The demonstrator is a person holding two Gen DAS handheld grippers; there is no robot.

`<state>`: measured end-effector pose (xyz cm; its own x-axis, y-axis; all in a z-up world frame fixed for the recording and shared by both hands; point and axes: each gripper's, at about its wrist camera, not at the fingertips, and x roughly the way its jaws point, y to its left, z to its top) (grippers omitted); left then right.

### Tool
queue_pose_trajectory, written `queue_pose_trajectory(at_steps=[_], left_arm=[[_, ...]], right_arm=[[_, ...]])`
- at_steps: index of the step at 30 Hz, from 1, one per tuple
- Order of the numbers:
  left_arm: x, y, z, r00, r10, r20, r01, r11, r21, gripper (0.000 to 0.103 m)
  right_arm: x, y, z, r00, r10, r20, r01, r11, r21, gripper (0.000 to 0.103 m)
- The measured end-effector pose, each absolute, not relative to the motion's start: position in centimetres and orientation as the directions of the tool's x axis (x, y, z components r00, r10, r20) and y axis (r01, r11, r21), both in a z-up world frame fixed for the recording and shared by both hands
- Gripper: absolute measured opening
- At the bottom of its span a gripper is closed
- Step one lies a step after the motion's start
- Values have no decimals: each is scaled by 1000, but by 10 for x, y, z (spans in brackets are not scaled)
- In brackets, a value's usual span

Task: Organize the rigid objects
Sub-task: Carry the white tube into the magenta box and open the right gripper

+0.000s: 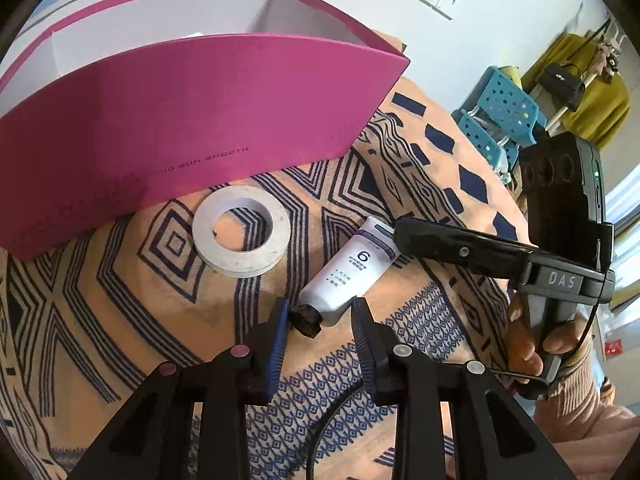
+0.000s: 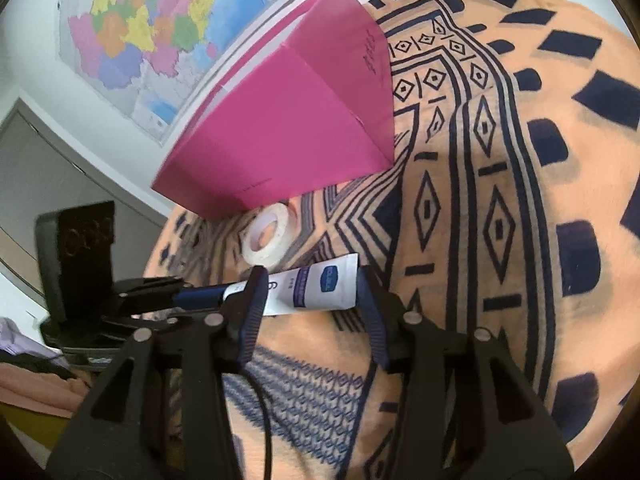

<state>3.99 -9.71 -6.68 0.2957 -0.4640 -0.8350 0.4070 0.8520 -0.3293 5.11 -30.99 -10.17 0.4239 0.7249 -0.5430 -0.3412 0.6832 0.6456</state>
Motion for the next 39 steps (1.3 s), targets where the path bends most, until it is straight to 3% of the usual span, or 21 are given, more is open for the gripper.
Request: queue_pose_trajectory(at_steps=[11,22,30,39], left_arm=[[32,-89,-38,335,-486,-807,441,838,-321,32],[62,-81,47,498,-469,-729,477,850,-222,32],[118,-58,31,561,-295,-773,336,935,-113,37],[52,-42,30,598,-408,-690,465,878,-116,48]], right_arm=[[44,-311,-72,471,746,-471,-367,651,664,49],[74,-298,32,565,771,-292,-521,608,599,49],[134,-270,17,532,754,-385,-477,642,600,49],[62,-249,-5,443,766,-467,-646,633,427,49]])
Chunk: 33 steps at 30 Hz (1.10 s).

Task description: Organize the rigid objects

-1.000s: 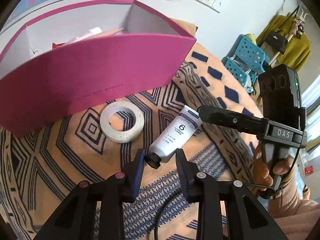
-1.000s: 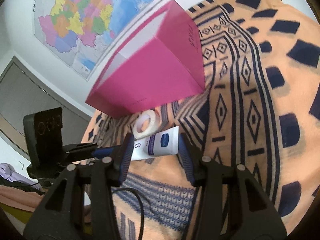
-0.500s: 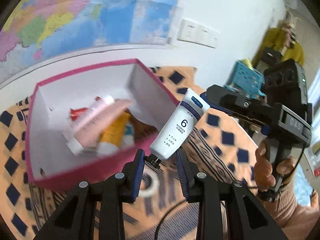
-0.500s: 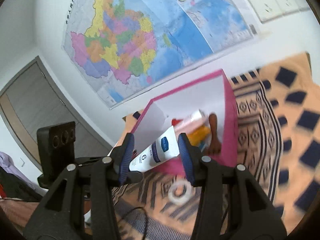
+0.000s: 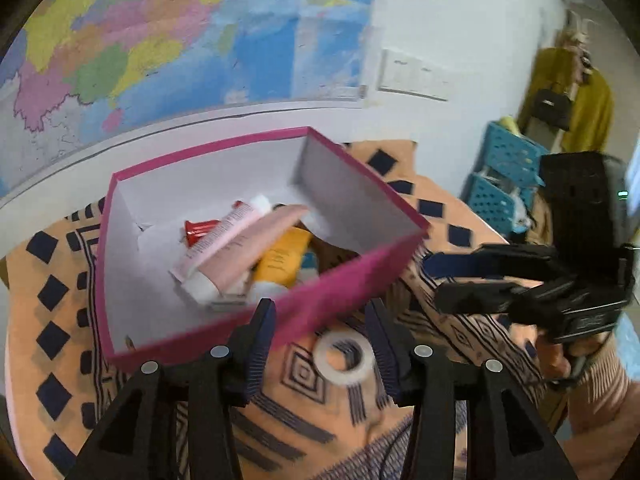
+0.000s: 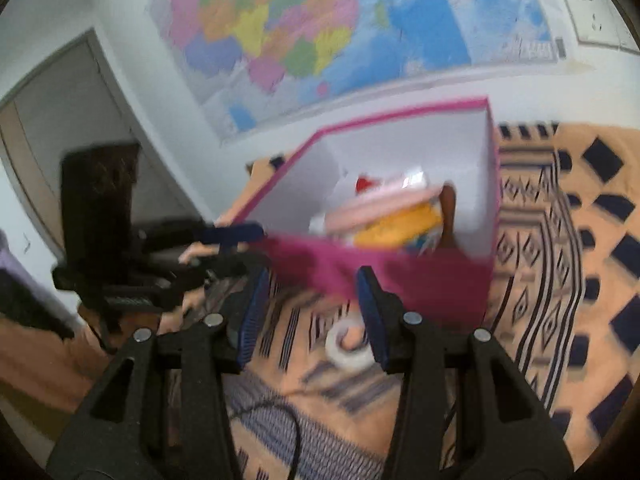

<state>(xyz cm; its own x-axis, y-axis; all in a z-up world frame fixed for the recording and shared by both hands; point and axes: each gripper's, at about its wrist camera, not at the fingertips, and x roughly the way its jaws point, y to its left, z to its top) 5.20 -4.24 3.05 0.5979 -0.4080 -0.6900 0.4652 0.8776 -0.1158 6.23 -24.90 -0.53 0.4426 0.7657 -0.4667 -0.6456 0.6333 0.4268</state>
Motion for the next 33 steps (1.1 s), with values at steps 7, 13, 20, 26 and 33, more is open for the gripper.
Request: queue_pose_trajectory(at_steps=[7,13,20,26,33], left_arm=[[55,-55,-28,499,-351,-793,411,901,-140,49],[69,-61,-63,438,-322,-839,357,919,-167,48],[74,-70,-71,408,-339,-848,345,917,-201,35],[66,-84,-64,421,-337,-843,362,914,-184,31],[52,-83,-34,463,-383,-799,398,896,-199,31]], right_arm=[[83,-219,-73,406,629,-663,-530,753,389,44],[97,-202,-94,414,559,-718,-492,801,341,39],[95,-190,-94,471,482,-739,-491,839,235,19],[85,-200,-84,506,505,-699,-479,839,259,17],[61,-216,-52,563,532,-633,-487,832,266,17]])
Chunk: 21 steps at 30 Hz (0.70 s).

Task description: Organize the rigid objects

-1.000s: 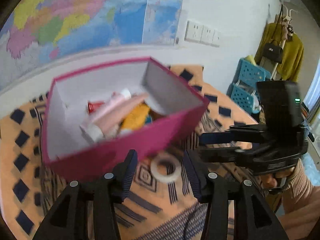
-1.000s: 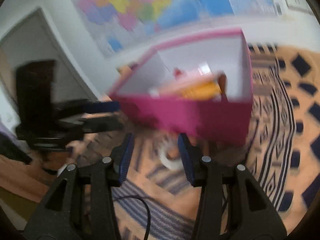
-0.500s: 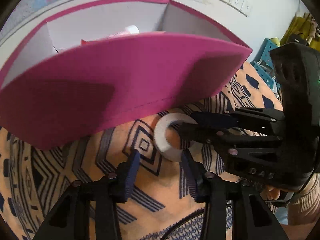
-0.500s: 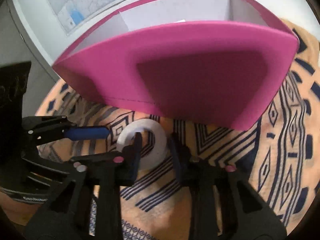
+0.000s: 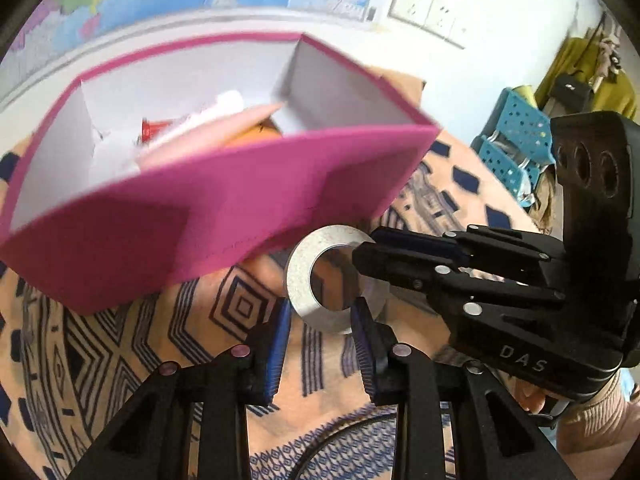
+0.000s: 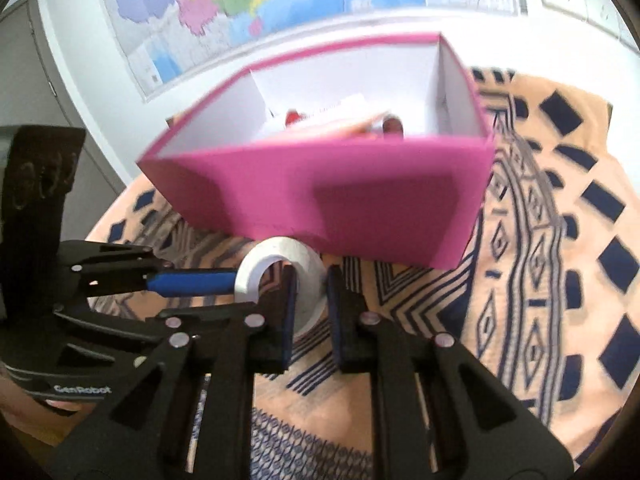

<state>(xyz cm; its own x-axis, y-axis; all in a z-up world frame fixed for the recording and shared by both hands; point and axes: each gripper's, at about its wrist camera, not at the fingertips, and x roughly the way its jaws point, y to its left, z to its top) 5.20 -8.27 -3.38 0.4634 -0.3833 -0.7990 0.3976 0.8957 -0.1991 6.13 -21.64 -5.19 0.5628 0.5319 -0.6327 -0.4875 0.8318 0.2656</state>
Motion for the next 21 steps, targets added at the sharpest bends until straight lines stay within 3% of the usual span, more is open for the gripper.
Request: queue_pose_trajectory(at_steps=[7,9,11,21], left_arm=[[45,-77,17,550,-409,-728,428,887,-175,31],[52,-73,27,576,-392,-717,413,897,-159,31],[61,-68,34,603,-377,-703,390,908,-152,31],[110,-49,33,663,-318,-678,283,945,-165,31]], right_arm=[[48,-225,10,646,554,-525,-534,820,206,17],[51,-225,26,668,559,-491,-542,818,193,4],[64,-220,37,665,582,-467,-554,805,213,4],[115,-204,28,658,576,-485,-517,814,264,5]])
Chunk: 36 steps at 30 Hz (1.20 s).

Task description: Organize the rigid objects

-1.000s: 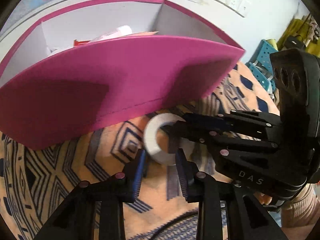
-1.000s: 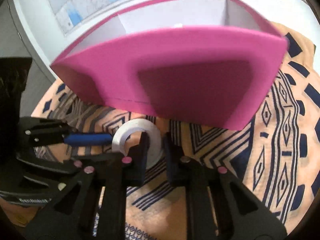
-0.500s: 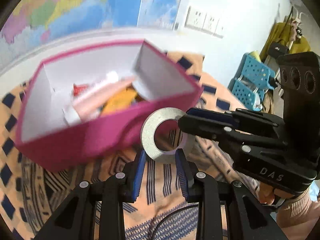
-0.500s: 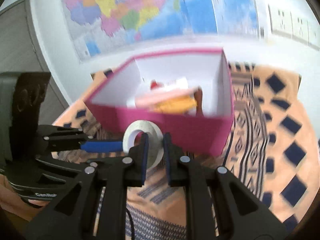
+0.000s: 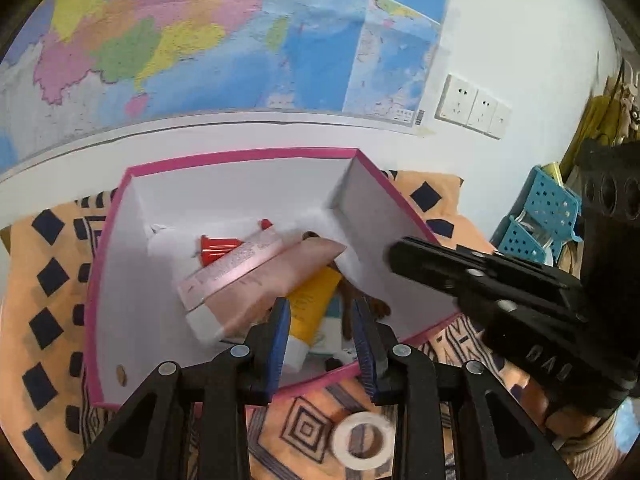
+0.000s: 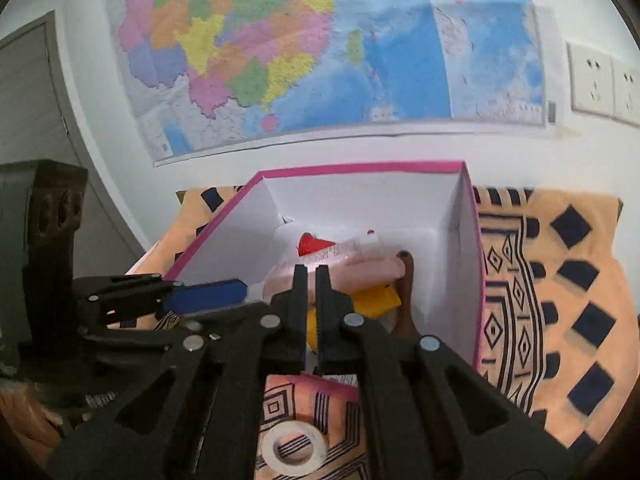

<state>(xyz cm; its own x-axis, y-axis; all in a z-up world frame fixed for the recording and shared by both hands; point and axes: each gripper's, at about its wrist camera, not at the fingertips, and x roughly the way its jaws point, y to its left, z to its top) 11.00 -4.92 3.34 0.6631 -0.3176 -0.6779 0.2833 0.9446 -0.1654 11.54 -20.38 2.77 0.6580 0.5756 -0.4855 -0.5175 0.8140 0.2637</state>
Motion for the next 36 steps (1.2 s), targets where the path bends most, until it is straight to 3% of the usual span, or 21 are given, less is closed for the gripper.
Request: queue_pose_trajectory(at_steps=[2,5,10,12,18,25,31,36], left_arm=[[99,-42,31,682,-305,-665,288,947,-139,36],[86,-31,27,697,-282,-659,263,956,-131,60],[63,-18,18,705,-264,-659,228,963,-142,74],[57,-13,13,701,-254,-666,202,967,-156,85],[47,-9,1,702,-196,-685,135,981,-142,86],[40,-11,-11,675,-202,-710,139,979,-146,86],[33,-21,-26,641,-163,-750,112,987,-119,87],[25,-25,-33,626,-101,-774,80,995,-65,94]], right_arm=[[108,-211,24,649,591,-479,-526,804,278,9],[93,-223,19,645,609,-461,-533,791,300,12],[76,-232,12,646,609,-460,-528,792,307,34],[69,-233,9,647,611,-456,-526,791,313,51],[47,-227,0,677,575,-459,-512,817,267,63],[38,-218,-27,590,584,-557,-532,801,275,63],[28,-227,-34,600,604,-525,-501,795,342,63],[21,-228,-42,617,578,-534,-461,815,350,63]])
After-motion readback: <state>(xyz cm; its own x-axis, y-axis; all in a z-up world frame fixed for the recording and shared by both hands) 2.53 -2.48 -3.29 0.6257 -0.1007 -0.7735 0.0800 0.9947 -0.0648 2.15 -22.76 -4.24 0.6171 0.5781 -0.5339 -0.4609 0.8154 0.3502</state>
